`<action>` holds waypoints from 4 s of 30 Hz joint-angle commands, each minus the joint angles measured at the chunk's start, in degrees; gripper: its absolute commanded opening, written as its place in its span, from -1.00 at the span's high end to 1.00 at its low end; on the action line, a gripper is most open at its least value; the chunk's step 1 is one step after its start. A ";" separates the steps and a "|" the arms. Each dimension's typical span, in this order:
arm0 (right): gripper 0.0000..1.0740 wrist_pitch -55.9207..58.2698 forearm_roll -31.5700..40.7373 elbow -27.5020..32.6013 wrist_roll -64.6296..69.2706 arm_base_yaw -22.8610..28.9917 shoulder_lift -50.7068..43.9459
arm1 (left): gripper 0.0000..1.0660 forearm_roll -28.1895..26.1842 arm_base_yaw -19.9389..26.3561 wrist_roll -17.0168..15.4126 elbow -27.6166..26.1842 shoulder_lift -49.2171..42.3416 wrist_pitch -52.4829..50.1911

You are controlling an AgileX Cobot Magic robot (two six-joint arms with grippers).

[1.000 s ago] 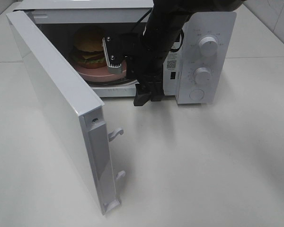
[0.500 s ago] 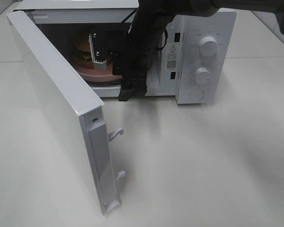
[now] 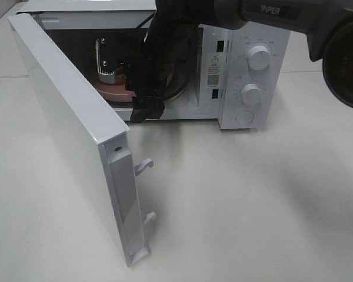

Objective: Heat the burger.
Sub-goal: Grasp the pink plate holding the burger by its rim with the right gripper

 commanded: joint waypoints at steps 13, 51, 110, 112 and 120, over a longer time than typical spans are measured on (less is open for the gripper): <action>-0.42 -0.80 0.17 -0.92 4.58 0.11 0.52 | -0.89 0.00 0.17 -0.11 -0.06 -0.92 0.17; -0.42 -6.02 -0.17 -0.92 3.67 0.11 1.55 | -0.89 0.00 0.17 -0.11 -0.06 -0.92 0.17; -0.42 -7.51 -1.72 -5.56 5.84 -0.92 6.65 | -0.89 0.00 0.17 0.06 -0.06 -0.92 0.17; -0.42 -7.85 -1.72 -5.56 5.50 -0.92 6.70 | -0.89 0.00 0.17 0.06 -0.06 -0.92 0.17; -0.42 -7.79 -1.49 -5.56 4.93 -0.92 6.76 | -0.89 0.00 0.17 0.06 -0.06 -0.92 0.17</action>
